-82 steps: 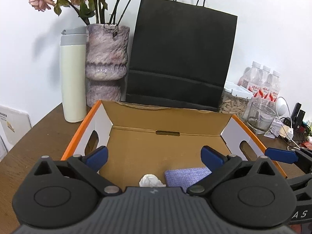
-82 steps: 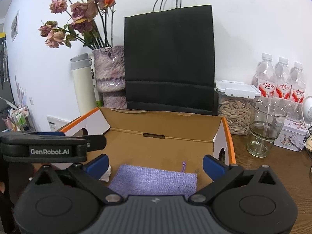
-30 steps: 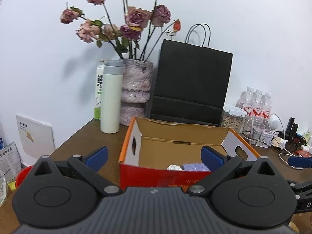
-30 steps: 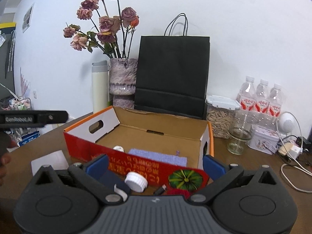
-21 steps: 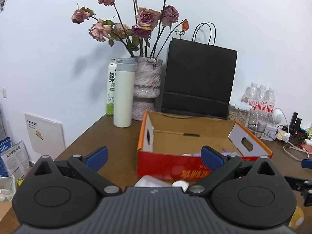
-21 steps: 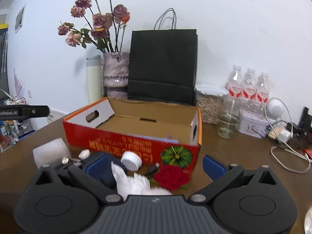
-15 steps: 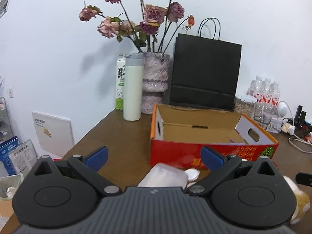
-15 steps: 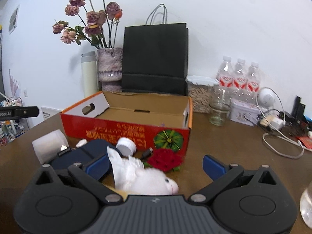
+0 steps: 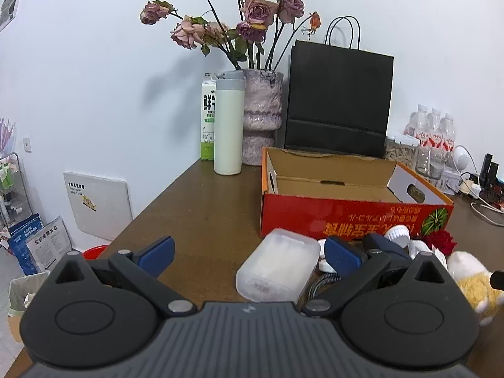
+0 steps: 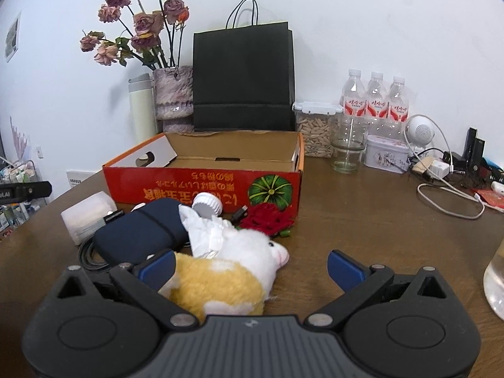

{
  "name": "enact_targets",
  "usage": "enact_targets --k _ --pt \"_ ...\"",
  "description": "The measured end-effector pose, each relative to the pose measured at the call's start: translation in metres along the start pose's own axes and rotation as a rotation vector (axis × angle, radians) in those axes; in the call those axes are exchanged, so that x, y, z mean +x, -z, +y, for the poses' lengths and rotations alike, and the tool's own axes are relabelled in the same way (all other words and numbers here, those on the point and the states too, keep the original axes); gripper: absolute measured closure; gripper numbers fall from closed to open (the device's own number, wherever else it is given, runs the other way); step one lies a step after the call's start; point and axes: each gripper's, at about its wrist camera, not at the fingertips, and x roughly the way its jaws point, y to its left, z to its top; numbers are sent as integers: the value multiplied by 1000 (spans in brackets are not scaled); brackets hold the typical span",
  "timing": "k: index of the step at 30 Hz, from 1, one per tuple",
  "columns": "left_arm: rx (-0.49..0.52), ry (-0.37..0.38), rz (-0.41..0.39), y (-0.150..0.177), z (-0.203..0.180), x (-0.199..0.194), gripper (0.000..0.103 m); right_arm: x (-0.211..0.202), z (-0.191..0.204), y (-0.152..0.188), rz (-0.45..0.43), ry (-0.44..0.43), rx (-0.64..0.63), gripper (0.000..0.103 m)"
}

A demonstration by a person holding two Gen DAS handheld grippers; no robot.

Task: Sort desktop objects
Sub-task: 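Move the left gripper toward the clear plastic box while the right grasps the sheep plush, then close the left gripper on the clear plastic box while the right lifts the plush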

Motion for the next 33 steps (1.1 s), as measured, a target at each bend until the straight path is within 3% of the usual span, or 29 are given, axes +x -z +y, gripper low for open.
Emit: enact_targets --k 10,19,33 --pt "-5 12 30 10 1 1 0 -2 24 6 9 -34 1 0" --pt "-17 32 46 14 6 4 0 4 55 14 -10 67 1 0" --pt "31 62 100 6 4 31 0 37 54 15 82 119 33 0"
